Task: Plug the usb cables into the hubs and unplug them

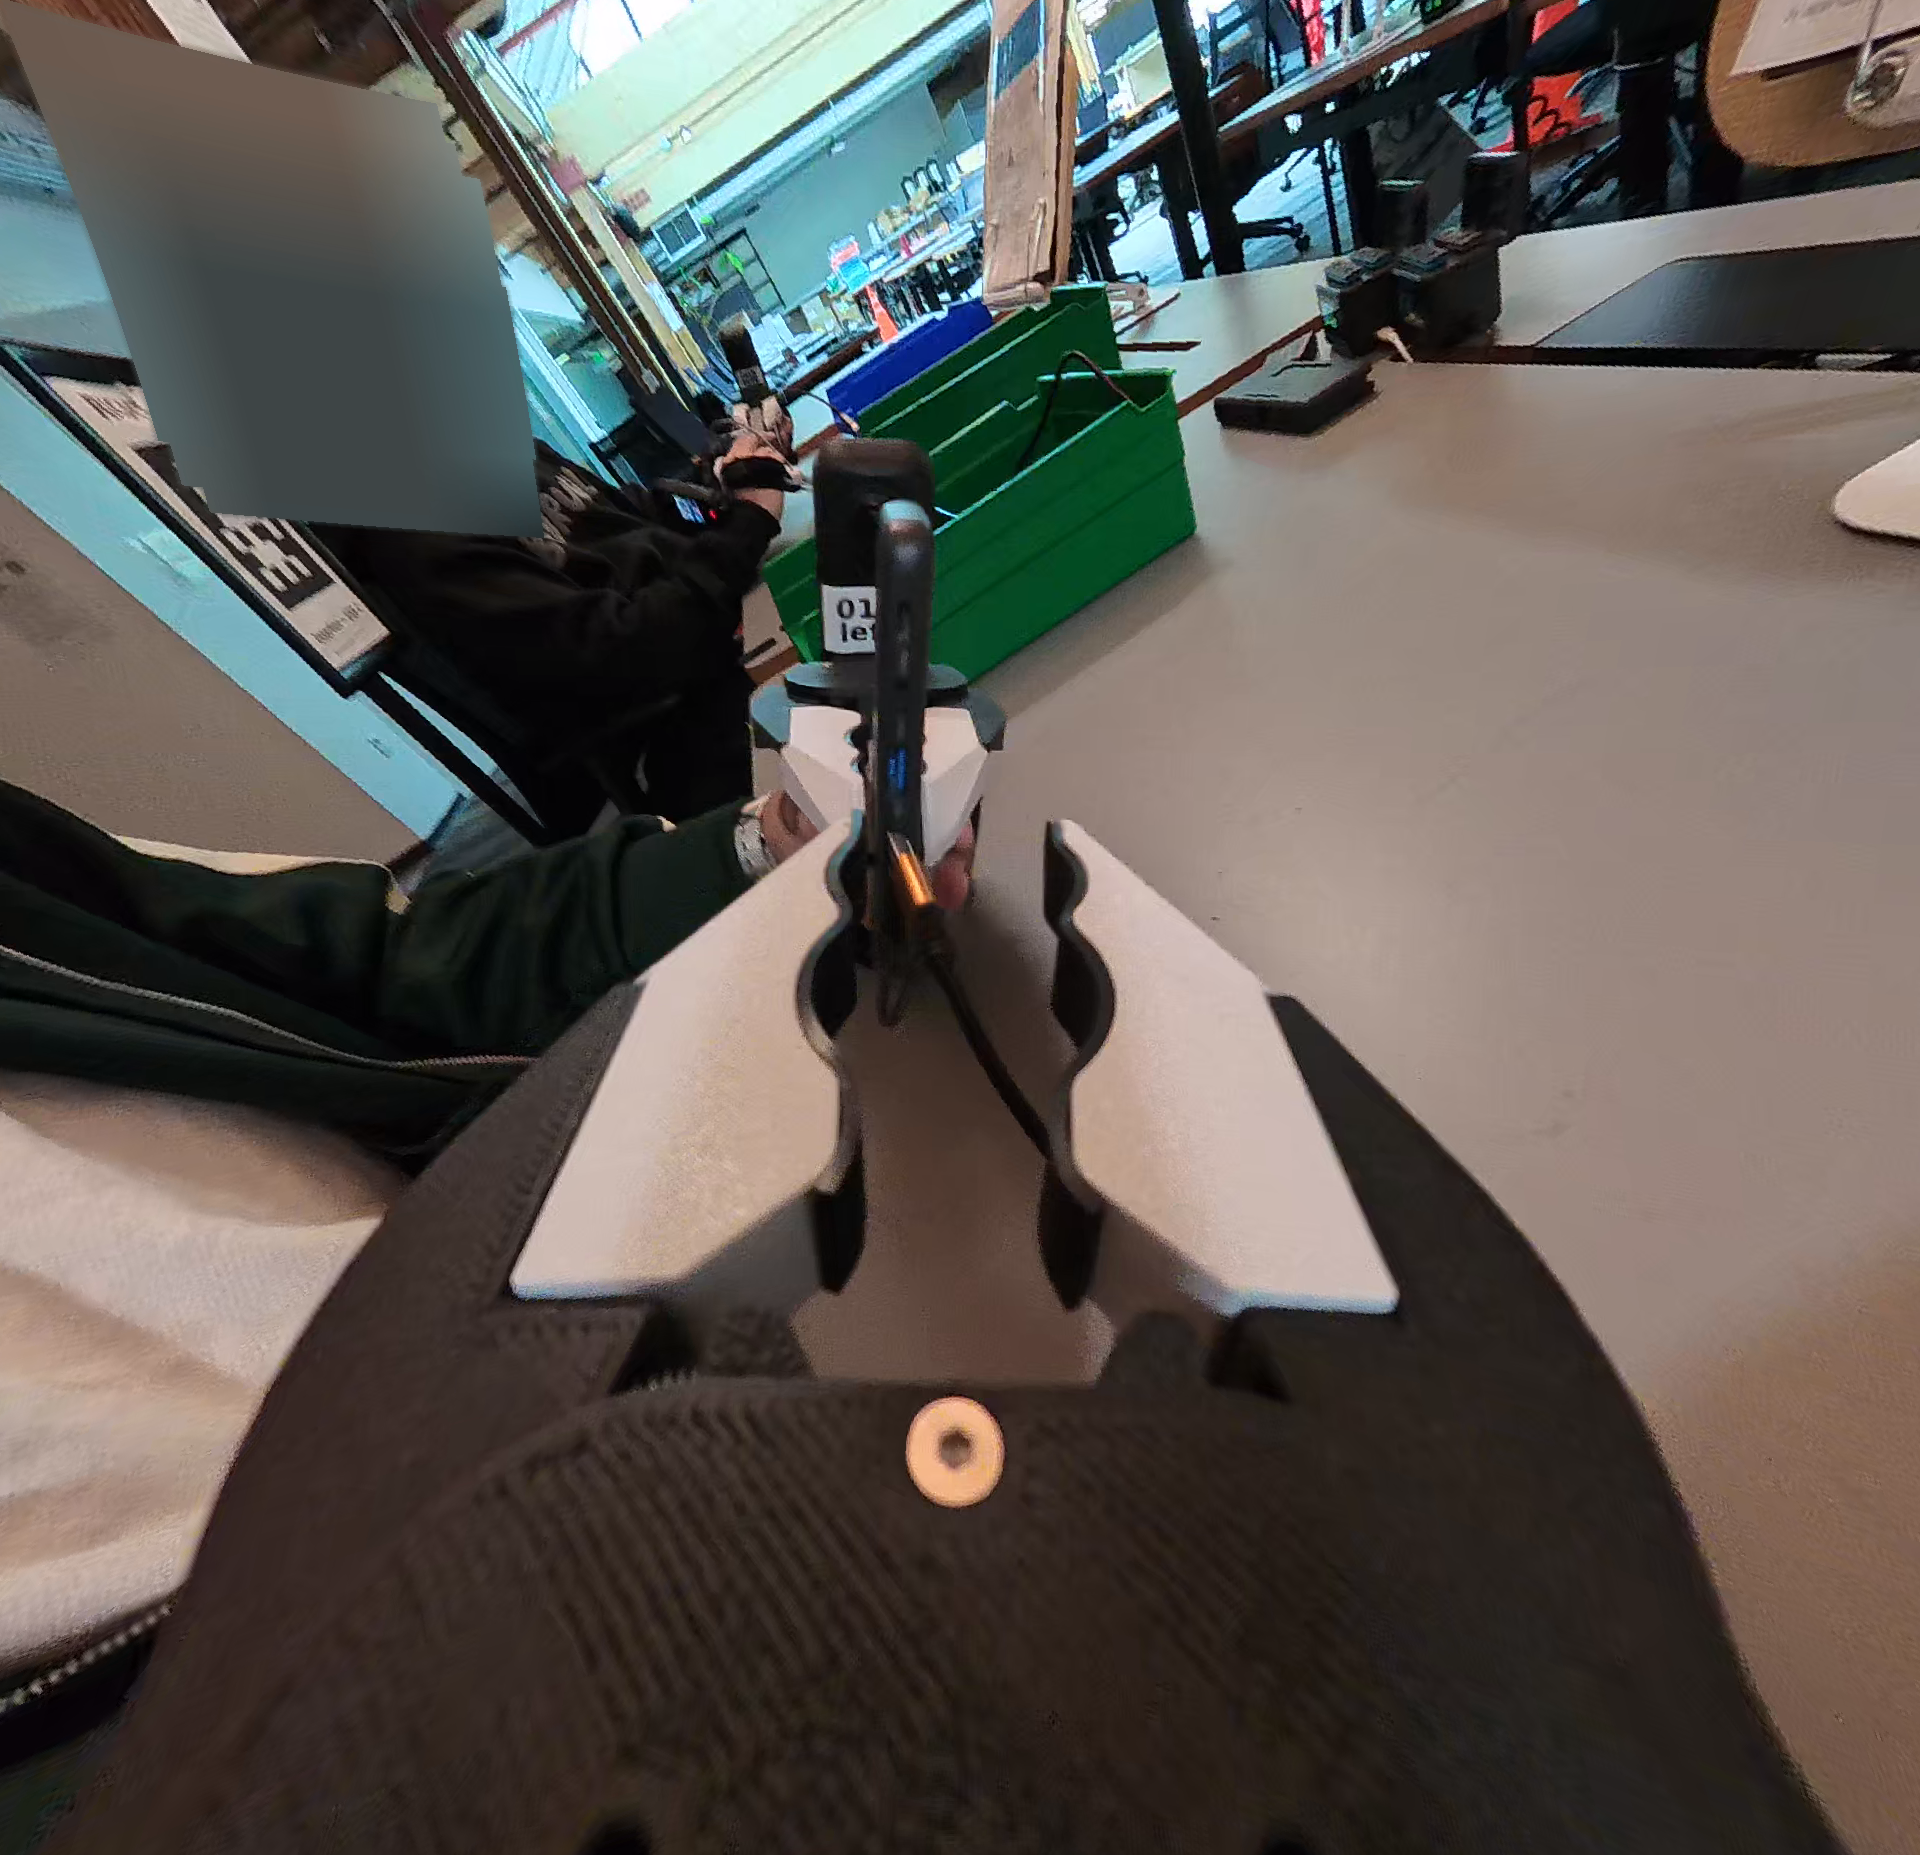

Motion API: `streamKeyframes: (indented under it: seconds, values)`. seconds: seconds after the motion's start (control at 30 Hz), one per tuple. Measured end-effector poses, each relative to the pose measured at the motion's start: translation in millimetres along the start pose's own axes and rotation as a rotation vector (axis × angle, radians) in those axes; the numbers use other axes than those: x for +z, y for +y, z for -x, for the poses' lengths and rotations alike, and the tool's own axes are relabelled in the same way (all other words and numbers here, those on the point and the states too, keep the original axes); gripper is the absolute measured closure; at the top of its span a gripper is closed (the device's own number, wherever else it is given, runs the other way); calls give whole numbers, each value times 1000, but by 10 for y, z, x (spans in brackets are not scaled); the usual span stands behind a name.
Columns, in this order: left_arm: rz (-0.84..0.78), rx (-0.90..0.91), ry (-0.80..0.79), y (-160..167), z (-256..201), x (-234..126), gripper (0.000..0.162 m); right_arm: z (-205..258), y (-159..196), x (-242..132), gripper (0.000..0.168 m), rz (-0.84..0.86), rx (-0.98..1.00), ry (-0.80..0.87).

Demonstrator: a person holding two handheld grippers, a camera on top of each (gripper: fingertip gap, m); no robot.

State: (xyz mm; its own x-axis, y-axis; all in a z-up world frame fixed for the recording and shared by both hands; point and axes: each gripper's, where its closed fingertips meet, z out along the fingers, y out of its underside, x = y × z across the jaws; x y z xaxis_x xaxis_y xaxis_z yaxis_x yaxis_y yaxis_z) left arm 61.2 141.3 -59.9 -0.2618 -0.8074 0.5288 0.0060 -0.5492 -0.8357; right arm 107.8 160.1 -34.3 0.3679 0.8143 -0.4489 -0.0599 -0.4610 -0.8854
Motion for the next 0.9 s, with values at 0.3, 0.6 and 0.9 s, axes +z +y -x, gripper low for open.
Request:
streamKeyframes:
  seconds: [0.3,0.6,0.9]
  values:
    - [-45,-27,41,-69,-44,-31,153,33,300,153,137,124,-198,23]
    - [-42,-30,45,-60,-45,-26,152,164,239,199,161,34,-226,-37]
    - [2,-5,12,4,-6,-12,152,166,269,185,162,73,-202,-45]
